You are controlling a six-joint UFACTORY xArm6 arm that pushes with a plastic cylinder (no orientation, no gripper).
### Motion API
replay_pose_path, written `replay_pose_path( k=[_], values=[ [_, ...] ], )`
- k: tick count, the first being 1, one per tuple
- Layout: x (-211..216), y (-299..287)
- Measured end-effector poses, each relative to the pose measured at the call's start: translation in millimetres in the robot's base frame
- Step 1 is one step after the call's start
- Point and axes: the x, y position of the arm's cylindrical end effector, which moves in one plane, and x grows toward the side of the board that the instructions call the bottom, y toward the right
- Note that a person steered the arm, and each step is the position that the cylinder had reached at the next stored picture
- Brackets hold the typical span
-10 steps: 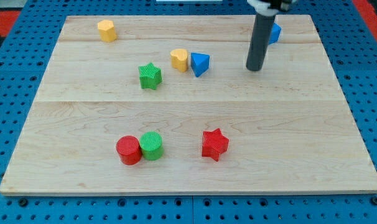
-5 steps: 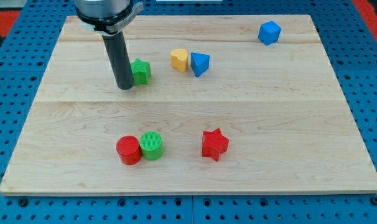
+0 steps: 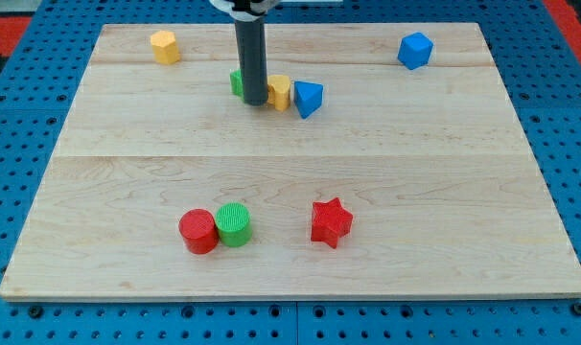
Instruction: Move green star slightly up towards top
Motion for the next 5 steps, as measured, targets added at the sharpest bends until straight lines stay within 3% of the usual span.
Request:
replay_pose_path(
  k=[2,5],
  values=[
    [-26,-11],
    [-29,-13]
  ],
)
